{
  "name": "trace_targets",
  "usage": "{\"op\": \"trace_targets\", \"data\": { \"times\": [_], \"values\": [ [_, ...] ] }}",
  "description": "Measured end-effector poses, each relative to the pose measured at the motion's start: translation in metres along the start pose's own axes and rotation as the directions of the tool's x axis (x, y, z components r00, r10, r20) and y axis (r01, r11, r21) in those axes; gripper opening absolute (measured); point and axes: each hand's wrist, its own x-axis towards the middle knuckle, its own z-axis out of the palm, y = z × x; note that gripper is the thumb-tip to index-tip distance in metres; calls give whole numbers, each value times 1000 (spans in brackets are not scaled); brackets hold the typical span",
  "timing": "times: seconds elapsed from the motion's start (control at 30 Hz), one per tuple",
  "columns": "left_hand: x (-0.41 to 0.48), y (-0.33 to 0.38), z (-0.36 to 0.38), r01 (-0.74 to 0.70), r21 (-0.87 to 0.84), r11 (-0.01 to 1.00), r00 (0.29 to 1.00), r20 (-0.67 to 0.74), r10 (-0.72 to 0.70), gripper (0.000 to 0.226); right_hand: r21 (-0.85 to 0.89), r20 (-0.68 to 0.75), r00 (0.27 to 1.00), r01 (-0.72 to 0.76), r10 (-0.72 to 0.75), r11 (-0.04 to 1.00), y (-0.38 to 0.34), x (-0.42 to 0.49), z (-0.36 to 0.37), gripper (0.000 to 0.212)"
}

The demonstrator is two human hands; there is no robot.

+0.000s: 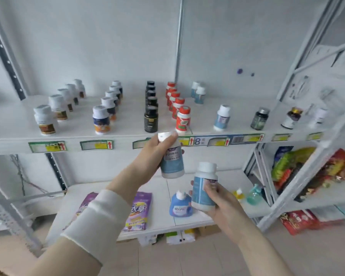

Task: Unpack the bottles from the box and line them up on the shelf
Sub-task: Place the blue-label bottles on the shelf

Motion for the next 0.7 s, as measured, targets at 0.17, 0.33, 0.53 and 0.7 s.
{"op": "trace_targets", "data": {
  "times": [0.17, 0.33, 0.53, 0.7],
  "values": [
    [89, 20, 51, -84, 118, 989, 995, 68, 77, 36, -93, -57, 992, 110, -115, 990, -60, 46, -67, 89],
    [178, 40, 77, -183, 201, 962, 981, 105, 164, 33, -112, -101, 963, 237, -248, 965, -130, 106, -107, 84],
    [276, 46, 97, -189, 349, 918, 982, 90, 168, 34, -172, -80, 938, 321, -338, 931, -194, 184, -134, 68],
    [342, 38, 107, -119, 446, 887, 992, 23, 122, 25, -191, -59, 930, 348, -364, 918, -221, 255, -155, 24]
  ]
}}
